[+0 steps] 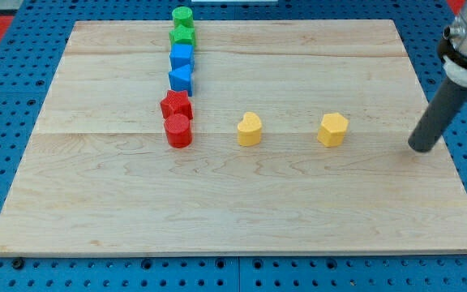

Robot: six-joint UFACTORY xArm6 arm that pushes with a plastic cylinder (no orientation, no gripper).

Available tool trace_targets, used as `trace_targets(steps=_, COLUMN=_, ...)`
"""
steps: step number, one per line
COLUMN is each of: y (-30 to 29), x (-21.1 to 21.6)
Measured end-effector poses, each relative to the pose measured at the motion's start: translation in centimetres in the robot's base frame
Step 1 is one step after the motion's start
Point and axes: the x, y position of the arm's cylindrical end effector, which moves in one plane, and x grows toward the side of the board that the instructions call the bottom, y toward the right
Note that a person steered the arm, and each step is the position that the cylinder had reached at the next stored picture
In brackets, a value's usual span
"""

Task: Tap the yellow hexagon

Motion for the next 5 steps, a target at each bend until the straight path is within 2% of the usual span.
trace_targets(steps=1, y=-0.2, x=-1.9)
trace_targets(steps=3, y=-3.6, x=-2.0)
trace_targets(steps=5, y=-3.7, x=-2.7)
